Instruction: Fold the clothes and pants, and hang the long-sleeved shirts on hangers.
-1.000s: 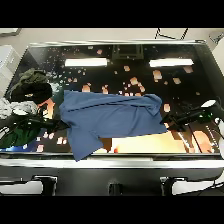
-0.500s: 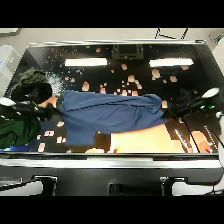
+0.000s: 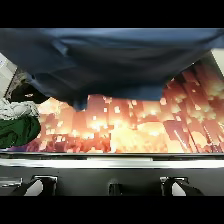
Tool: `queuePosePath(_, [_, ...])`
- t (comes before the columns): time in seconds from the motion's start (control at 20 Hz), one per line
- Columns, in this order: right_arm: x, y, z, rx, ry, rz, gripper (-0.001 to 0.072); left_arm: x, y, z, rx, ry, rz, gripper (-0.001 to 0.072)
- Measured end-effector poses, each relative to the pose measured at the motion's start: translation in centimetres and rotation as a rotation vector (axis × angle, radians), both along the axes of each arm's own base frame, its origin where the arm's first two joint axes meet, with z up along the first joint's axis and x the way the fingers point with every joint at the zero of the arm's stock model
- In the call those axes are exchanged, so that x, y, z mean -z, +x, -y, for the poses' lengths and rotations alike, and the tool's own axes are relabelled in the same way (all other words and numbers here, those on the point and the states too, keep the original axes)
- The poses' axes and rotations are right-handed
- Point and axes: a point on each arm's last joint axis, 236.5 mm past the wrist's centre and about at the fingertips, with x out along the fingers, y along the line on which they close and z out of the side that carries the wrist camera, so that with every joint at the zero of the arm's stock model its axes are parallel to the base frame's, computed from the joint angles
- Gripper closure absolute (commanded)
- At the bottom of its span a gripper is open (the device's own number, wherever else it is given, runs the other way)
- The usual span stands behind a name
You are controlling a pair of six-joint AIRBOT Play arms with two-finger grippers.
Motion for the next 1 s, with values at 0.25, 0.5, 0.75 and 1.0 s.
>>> queuePosePath(0.25, [-9.8, -9.3, -0.9, 0.117, -0.047, 0.326, 0.0672, -9.1, -10.5, 1.6, -0.146, 0.006, 0.333, 0.0682])
queuePosePath(0.5, [-10.5, -10.8, 0.6, 0.209, -0.045, 0.347, 0.0673, -9.0, -11.3, 0.6, -0.221, 0.006, 0.323, 0.0683])
queuePosePath(0.75, [6.5, -2.4, 3.1, 0.164, 0.013, -0.280, 0.0675, 6.3, -0.2, -1.8, -0.136, -0.013, -0.229, 0.0683])
queuePosePath(1.0, [28.0, 5.1, 2.7, 0.102, 0.111, -0.794, 0.0674, 29.9, 9.4, -0.5, -0.042, -0.124, -0.767, 0.0681])
